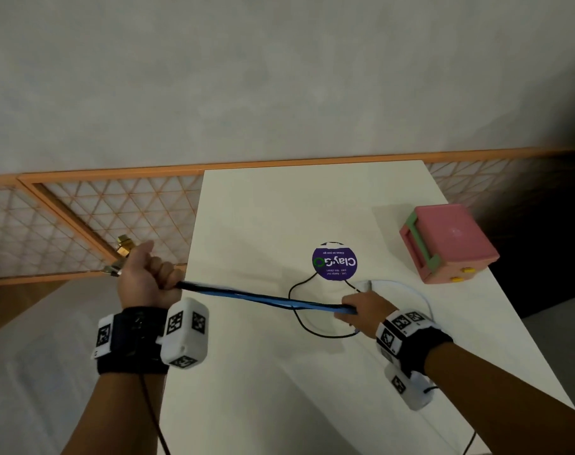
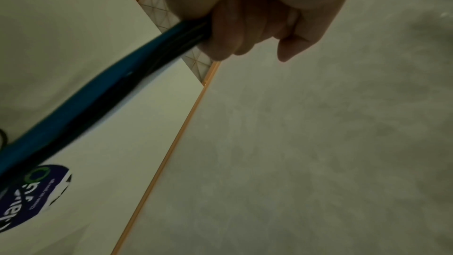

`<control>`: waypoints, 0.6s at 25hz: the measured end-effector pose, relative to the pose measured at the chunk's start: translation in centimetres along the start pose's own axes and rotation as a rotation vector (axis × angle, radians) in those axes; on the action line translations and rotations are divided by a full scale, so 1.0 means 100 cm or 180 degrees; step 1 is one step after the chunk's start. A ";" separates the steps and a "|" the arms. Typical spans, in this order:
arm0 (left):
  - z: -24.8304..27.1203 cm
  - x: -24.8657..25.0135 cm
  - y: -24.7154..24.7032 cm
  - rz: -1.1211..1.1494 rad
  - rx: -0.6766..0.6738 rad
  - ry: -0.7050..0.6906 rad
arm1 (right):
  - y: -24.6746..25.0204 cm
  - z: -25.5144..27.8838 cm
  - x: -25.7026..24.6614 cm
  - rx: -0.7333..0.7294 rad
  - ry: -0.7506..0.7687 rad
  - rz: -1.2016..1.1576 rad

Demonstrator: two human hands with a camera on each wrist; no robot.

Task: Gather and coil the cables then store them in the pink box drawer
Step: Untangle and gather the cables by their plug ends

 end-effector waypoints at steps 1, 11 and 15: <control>-0.001 0.002 0.002 -0.0007 0.0008 -0.0028 | 0.000 0.000 0.004 0.0042 0.0027 0.0029; -0.009 -0.030 -0.014 -0.0106 -0.0182 0.0120 | -0.046 0.032 0.037 -0.0064 0.0223 -0.0201; -0.008 -0.030 -0.022 -0.0169 -0.0206 0.0077 | -0.050 0.033 0.039 0.0190 0.0365 -0.0101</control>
Point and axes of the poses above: each hand's wrist, its own z-axis away from the middle knuckle, its own y-axis out of the back of the hand, x = y × z, the point moved 9 cm from there along -z, towards the middle knuckle, and after that the axes turned 4 degrees about y, right-handed, at the moved point
